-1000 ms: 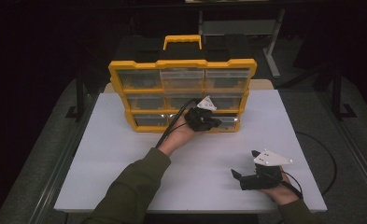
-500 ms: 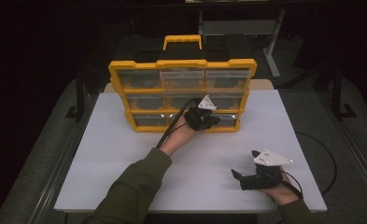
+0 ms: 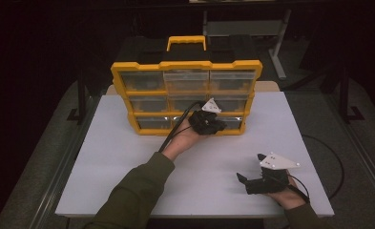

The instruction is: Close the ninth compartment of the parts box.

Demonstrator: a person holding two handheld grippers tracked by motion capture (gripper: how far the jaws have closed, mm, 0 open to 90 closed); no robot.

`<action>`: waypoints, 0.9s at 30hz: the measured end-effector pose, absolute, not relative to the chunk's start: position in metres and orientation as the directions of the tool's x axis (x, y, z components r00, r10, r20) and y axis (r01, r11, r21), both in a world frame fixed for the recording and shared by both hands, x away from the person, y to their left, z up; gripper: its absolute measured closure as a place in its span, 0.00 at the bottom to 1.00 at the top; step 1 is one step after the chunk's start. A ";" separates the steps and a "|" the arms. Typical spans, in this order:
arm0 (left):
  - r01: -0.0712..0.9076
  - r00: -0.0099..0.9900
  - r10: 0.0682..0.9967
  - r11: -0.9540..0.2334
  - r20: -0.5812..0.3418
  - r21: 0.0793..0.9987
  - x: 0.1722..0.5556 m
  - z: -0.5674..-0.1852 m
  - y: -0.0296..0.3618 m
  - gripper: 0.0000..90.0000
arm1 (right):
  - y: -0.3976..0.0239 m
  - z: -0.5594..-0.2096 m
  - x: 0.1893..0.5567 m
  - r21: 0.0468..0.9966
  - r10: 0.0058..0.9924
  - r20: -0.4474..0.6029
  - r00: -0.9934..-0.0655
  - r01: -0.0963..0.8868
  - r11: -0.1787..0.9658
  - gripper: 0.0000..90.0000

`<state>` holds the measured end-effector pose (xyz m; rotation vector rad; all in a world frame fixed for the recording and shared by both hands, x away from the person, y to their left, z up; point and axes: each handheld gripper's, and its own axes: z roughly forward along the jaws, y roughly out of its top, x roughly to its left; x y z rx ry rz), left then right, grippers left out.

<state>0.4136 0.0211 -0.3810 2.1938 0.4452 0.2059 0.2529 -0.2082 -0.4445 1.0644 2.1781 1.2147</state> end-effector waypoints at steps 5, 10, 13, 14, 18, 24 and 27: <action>0.273 0.923 0.380 -0.548 -0.055 0.791 0.407 -0.376 0.023 0.78 | -0.208 -0.445 0.253 0.851 0.787 -0.005 -0.617 0.411 0.327 0.00; 0.251 0.935 0.354 -0.590 -0.033 0.767 0.402 -0.373 0.027 0.66 | -0.208 -0.445 0.252 0.851 0.792 -0.003 -0.611 0.415 0.323 0.00; 0.256 0.936 0.350 -0.595 -0.041 0.762 0.399 -0.374 0.029 0.60 | -0.208 -0.445 0.252 0.851 0.792 -0.004 -0.611 0.414 0.324 0.00; 0.256 0.935 0.351 -0.593 -0.040 0.763 0.398 -0.374 0.030 0.58 | -0.208 -0.445 0.252 0.851 0.790 -0.008 -0.613 0.411 0.327 0.00; 0.250 0.938 0.345 -0.604 -0.035 0.757 0.396 -0.375 0.033 0.51 | -0.208 -0.445 0.253 0.851 0.785 -0.019 -0.620 0.402 0.338 0.00; 0.239 0.944 0.327 -0.616 -0.032 0.751 0.393 -0.378 0.041 0.41 | -0.208 -0.445 0.252 0.848 0.786 -0.011 -0.618 0.411 0.334 0.00; 0.245 0.943 0.332 -0.604 -0.040 0.759 0.392 -0.379 0.045 0.36 | -0.208 -0.445 0.252 0.848 0.784 -0.010 -0.620 0.410 0.335 0.00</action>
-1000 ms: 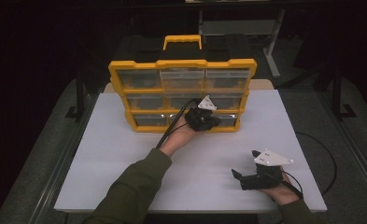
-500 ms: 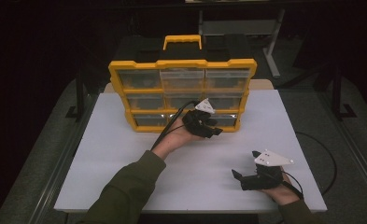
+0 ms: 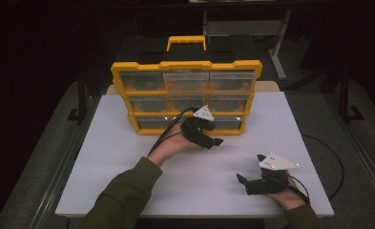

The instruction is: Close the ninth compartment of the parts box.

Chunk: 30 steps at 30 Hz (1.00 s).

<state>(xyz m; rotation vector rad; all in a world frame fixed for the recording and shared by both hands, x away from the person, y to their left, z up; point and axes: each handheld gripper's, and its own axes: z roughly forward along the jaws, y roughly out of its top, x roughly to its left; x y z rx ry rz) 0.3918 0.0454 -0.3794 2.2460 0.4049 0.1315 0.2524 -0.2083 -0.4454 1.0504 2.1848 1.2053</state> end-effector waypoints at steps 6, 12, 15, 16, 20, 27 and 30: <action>0.247 0.938 0.345 -0.595 -0.035 0.765 0.388 -0.380 0.053 0.27 | -0.208 -0.445 0.252 0.849 0.785 -0.010 -0.620 0.409 0.334 0.00; 0.235 0.942 0.336 -0.612 -0.021 0.755 0.384 -0.381 0.061 0.21 | -0.209 -0.446 0.253 0.851 0.782 -0.009 -0.623 0.406 0.333 0.00; 0.252 0.934 0.356 -0.588 -0.034 0.769 0.381 -0.382 0.064 0.18 | -0.209 -0.446 0.252 0.850 0.785 -0.007 -0.619 0.410 0.331 0.00; 0.247 0.936 0.352 -0.590 -0.030 0.768 0.380 -0.382 0.065 0.17 | -0.209 -0.446 0.252 0.849 0.786 -0.008 -0.618 0.411 0.332 0.00; 0.241 0.936 0.350 -0.596 -0.022 0.766 0.377 -0.383 0.073 0.15 | -0.208 -0.446 0.252 0.848 0.786 -0.006 -0.618 0.414 0.332 0.00; 0.241 0.935 0.354 -0.592 -0.021 0.769 0.372 -0.384 0.087 0.09 | -0.208 -0.446 0.251 0.845 0.787 -0.005 -0.617 0.418 0.333 0.00; 0.246 0.933 0.360 -0.586 -0.025 0.772 0.370 -0.385 0.092 0.07 | -0.208 -0.446 0.252 0.847 0.784 -0.011 -0.620 0.411 0.337 0.00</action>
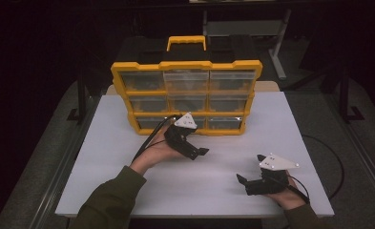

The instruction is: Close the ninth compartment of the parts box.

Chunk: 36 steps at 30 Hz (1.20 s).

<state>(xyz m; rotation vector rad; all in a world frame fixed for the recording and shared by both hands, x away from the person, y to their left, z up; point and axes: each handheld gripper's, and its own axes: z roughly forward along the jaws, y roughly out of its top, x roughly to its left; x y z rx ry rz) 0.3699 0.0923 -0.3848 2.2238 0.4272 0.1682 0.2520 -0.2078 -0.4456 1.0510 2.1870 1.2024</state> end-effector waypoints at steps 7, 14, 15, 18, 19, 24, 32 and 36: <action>0.255 0.928 0.370 -0.575 -0.031 0.777 0.365 -0.387 0.104 0.02 | -0.208 -0.445 0.251 0.848 0.785 -0.012 -0.619 0.410 0.336 0.00; 0.259 0.927 0.374 -0.571 -0.034 0.779 0.360 -0.389 0.113 0.02 | -0.207 -0.446 0.251 0.847 0.784 -0.011 -0.621 0.411 0.338 0.00; 0.257 0.927 0.374 -0.570 -0.032 0.781 0.359 -0.390 0.115 0.02 | -0.207 -0.446 0.251 0.847 0.784 -0.012 -0.621 0.411 0.338 0.00; 0.261 0.924 0.381 -0.563 -0.034 0.784 0.357 -0.390 0.121 0.02 | -0.207 -0.445 0.251 0.847 0.784 -0.012 -0.620 0.411 0.338 0.00; 0.264 0.923 0.383 -0.562 -0.036 0.784 0.356 -0.391 0.123 0.02 | -0.207 -0.446 0.251 0.847 0.784 -0.014 -0.621 0.409 0.339 0.00; 0.275 0.915 0.401 -0.551 -0.039 0.788 0.351 -0.395 0.135 0.02 | -0.208 -0.446 0.251 0.847 0.784 -0.017 -0.620 0.407 0.340 0.00; 0.289 0.900 0.434 -0.526 -0.039 0.800 0.341 -0.398 0.156 0.02 | -0.207 -0.446 0.251 0.847 0.783 -0.019 -0.621 0.406 0.343 0.00; 0.299 0.890 0.454 -0.509 -0.043 0.808 0.335 -0.401 0.167 0.02 | -0.207 -0.446 0.251 0.847 0.783 -0.018 -0.622 0.407 0.343 0.00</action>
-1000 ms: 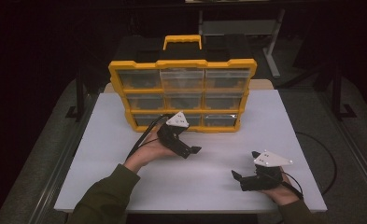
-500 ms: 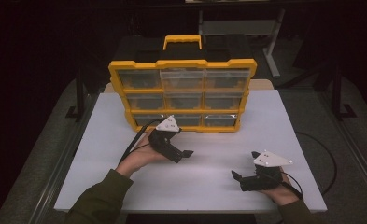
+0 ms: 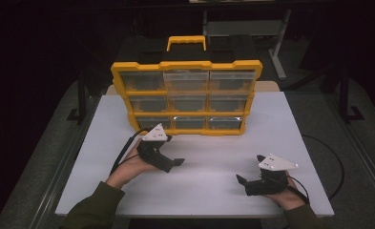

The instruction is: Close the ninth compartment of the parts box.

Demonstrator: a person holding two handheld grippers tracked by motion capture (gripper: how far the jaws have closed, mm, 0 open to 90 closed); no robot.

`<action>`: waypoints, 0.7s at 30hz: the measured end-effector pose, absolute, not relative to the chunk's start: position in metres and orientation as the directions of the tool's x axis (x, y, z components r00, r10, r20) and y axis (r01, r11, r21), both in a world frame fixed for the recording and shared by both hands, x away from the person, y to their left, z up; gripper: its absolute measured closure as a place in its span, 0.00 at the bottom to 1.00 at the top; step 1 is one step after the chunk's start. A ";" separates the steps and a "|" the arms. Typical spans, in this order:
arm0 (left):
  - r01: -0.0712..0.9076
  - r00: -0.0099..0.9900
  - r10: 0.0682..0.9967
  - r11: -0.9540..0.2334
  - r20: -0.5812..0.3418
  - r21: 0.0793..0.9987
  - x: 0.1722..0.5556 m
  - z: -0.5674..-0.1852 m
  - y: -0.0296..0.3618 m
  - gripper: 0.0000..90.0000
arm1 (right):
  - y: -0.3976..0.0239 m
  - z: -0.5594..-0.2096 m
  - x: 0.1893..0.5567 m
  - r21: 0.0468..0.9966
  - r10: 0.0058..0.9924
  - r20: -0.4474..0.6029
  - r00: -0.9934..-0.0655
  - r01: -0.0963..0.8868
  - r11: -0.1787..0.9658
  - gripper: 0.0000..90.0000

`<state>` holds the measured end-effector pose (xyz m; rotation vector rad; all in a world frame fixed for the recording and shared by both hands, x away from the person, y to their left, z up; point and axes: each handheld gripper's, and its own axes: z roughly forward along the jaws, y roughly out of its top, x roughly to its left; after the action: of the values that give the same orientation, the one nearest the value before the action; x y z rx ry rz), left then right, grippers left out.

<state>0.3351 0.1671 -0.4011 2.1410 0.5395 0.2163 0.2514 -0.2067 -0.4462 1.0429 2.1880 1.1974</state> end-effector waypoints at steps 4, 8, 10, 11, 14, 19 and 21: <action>0.307 0.881 0.471 -0.506 -0.039 0.806 0.330 -0.406 0.179 0.02 | -0.207 -0.446 0.251 0.844 0.787 -0.010 -0.617 0.417 0.338 0.00; 0.312 0.877 0.479 -0.507 -0.038 0.803 0.324 -0.411 0.190 0.02 | -0.207 -0.446 0.251 0.845 0.784 -0.016 -0.621 0.410 0.342 0.00; 0.321 0.872 0.487 -0.504 -0.043 0.802 0.321 -0.413 0.195 0.02 | -0.207 -0.446 0.251 0.847 0.783 -0.019 -0.622 0.406 0.343 0.00; 0.326 0.870 0.490 -0.502 -0.046 0.801 0.320 -0.413 0.197 0.02 | -0.207 -0.446 0.251 0.847 0.783 -0.019 -0.622 0.406 0.343 0.00; 0.326 0.866 0.497 -0.486 -0.050 0.811 0.316 -0.414 0.204 0.02 | -0.207 -0.447 0.251 0.845 0.784 -0.017 -0.620 0.411 0.343 0.00; 0.326 0.860 0.508 -0.486 -0.042 0.811 0.308 -0.416 0.215 0.02 | -0.207 -0.446 0.251 0.845 0.784 -0.019 -0.621 0.409 0.344 0.00; 0.327 0.858 0.513 -0.482 -0.041 0.813 0.305 -0.418 0.220 0.02 | -0.207 -0.447 0.251 0.845 0.784 -0.016 -0.621 0.410 0.342 0.00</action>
<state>0.3051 0.2195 -0.4176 2.1166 0.6088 0.2579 0.2512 -0.2068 -0.4466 1.0467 2.1891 1.1951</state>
